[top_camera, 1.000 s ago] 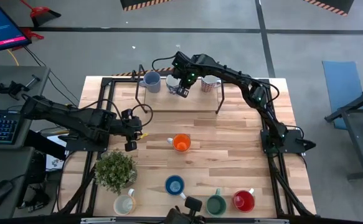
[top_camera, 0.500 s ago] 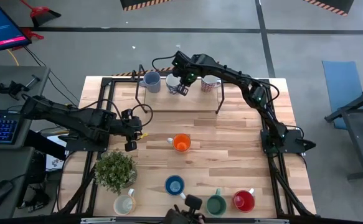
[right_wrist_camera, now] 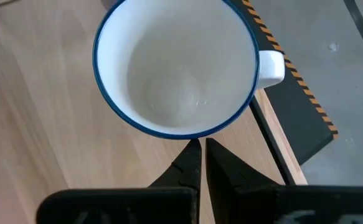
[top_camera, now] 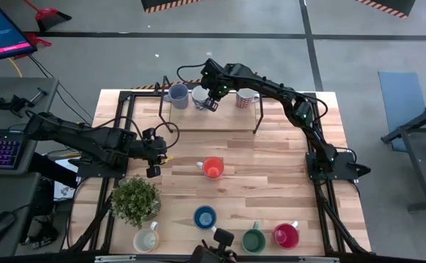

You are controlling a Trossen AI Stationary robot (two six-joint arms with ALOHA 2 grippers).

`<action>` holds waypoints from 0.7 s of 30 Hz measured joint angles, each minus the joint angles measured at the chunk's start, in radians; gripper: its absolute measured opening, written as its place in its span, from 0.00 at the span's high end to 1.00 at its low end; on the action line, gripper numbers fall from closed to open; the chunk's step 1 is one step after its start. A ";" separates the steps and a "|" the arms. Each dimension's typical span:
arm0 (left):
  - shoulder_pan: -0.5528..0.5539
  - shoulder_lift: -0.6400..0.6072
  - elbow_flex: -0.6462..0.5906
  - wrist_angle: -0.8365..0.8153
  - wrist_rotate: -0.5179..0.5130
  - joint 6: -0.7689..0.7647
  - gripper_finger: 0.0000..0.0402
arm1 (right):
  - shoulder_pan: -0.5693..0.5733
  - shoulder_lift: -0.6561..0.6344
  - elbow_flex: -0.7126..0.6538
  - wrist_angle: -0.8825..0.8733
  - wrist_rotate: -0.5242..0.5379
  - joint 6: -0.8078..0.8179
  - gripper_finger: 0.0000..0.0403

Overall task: Place coffee mugs
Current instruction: Put the blue white floral mug on the shelf, then put the orange mug on the shelf

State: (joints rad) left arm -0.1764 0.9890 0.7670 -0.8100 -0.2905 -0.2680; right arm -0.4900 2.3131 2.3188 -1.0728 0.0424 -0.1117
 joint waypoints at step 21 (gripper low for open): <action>0.000 0.000 0.000 0.001 -0.001 -0.023 0.75 | 0.054 -0.110 0.029 -0.297 -0.230 0.051 0.99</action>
State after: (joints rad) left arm -0.1764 0.9890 0.7670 -0.8086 -0.2913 -0.2912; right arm -0.4360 2.2032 2.3477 -1.3694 -0.1875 -0.0609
